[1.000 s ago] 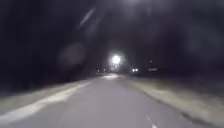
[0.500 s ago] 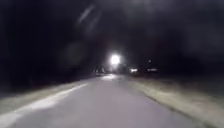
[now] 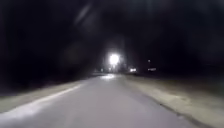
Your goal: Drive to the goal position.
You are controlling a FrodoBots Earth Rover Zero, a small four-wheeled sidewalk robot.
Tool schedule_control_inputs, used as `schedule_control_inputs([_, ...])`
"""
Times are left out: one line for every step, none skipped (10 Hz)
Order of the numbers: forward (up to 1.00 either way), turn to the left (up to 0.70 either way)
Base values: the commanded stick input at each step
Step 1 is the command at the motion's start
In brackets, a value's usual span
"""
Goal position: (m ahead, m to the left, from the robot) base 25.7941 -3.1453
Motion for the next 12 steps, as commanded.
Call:
schedule_control_inputs([1.00,0.00])
schedule_control_inputs([1.00,0.00])
schedule_control_inputs([1.00,0.00])
schedule_control_inputs([1.00,0.00])
schedule_control_inputs([1.00,0.00])
schedule_control_inputs([1.00,0.00])
schedule_control_inputs([1.00,0.00])
schedule_control_inputs([1.00,0.00])
schedule_control_inputs([1.00,0.00])
schedule_control_inputs([1.00,0.00])
schedule_control_inputs([1.00,0.00])
schedule_control_inputs([1.00,0.00])
